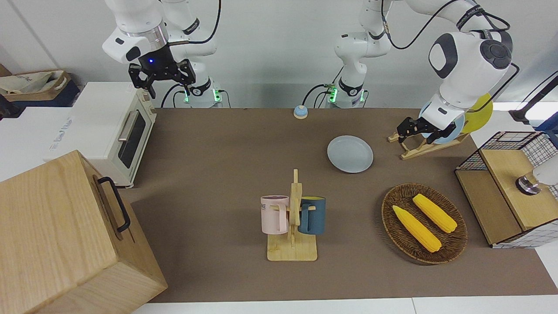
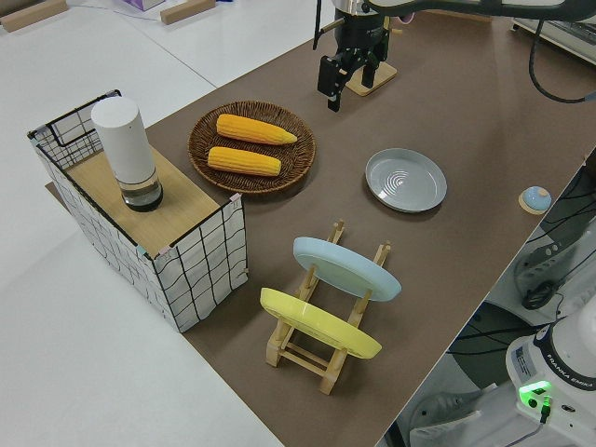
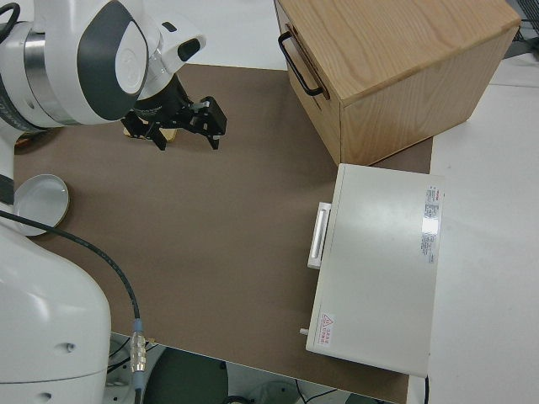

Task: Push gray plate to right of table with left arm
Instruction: 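Move the left gripper down beside the gray plate's edge nearest the robot, then lower the left gripper against the gray plate's rim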

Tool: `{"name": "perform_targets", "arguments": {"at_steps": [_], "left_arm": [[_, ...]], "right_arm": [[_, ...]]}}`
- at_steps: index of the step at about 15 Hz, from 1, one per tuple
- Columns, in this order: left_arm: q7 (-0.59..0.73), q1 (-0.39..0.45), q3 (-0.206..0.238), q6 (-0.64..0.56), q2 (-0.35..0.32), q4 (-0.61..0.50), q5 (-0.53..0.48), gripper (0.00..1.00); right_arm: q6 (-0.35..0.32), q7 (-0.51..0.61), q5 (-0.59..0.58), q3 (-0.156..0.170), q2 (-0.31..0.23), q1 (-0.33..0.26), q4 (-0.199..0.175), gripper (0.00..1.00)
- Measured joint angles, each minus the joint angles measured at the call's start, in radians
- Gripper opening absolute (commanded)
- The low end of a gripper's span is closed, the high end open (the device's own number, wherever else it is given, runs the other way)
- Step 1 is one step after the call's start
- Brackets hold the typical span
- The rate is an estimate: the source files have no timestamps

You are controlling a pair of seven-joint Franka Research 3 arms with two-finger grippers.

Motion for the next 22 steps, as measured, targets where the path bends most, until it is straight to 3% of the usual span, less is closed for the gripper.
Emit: {"name": "perform_targets", "arguments": {"at_steps": [6, 9, 16, 22], "left_arm": [[0.0, 0.0, -0.001, -0.019, -0.002, -0.01, 0.0, 1.0], [0.0, 0.0, -0.001, -0.006, -0.033, -0.092, 0.0, 1.0], [0.0, 0.001, 0.001, 0.323, -0.25, -0.553, -0.022, 1.0], [-0.01, -0.031, -0.005, 0.581, -0.32, -0.817, -0.027, 1.0]], "right_arm": [[0.0, 0.0, 0.0, 0.0, 0.0, 0.0, 0.0, 0.983], [0.0, 0.0, 0.0, 0.0, 0.0, 0.0, 0.0, 0.983], [0.0, 0.0, 0.0, 0.0, 0.0, 0.0, 0.0, 0.983], [0.0, 0.0, 0.0, 0.0, 0.0, 0.0, 0.0, 0.983]]}}
